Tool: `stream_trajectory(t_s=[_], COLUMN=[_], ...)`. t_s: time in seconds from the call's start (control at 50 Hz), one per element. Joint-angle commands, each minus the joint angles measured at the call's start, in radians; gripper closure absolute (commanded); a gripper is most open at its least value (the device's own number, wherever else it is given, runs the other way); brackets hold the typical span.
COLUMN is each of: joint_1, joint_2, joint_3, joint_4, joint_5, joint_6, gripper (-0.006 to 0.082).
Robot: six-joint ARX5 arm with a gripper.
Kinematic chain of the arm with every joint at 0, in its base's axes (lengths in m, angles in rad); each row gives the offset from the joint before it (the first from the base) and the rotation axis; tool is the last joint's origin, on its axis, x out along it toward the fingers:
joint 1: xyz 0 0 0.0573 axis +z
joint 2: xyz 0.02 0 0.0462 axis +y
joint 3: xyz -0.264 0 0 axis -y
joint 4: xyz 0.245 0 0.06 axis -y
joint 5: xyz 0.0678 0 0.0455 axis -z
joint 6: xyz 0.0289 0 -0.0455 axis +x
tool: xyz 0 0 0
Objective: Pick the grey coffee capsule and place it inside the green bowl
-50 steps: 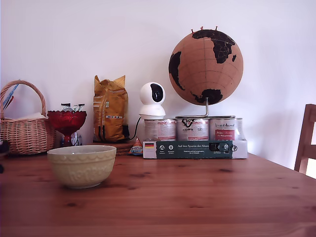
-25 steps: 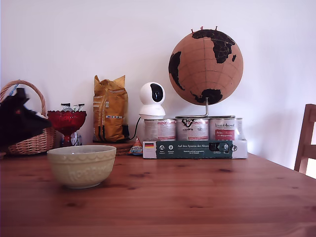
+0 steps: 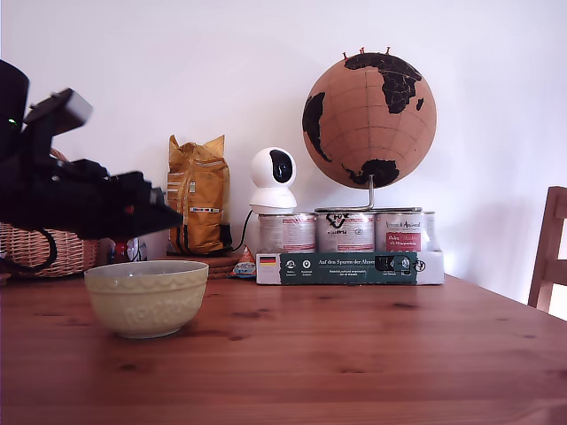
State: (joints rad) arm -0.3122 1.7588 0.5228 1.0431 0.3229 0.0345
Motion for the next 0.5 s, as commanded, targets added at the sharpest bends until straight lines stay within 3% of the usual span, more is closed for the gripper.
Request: stream_trajectory(t_s=[0.0,0.3,0.48], joint_1=[-0.005,-0.005,-0.005], joint_2=[-0.021,-0.136,-0.143], joint_3=[0.011,0.085,0.122], joint_4=[-0.036,-0.323,-0.455], joint_5=[-0.028,-0.048,-0.056], joint_6=[0.033,0.053,0.057], gripper=[0.0640,0.0624,0.0378])
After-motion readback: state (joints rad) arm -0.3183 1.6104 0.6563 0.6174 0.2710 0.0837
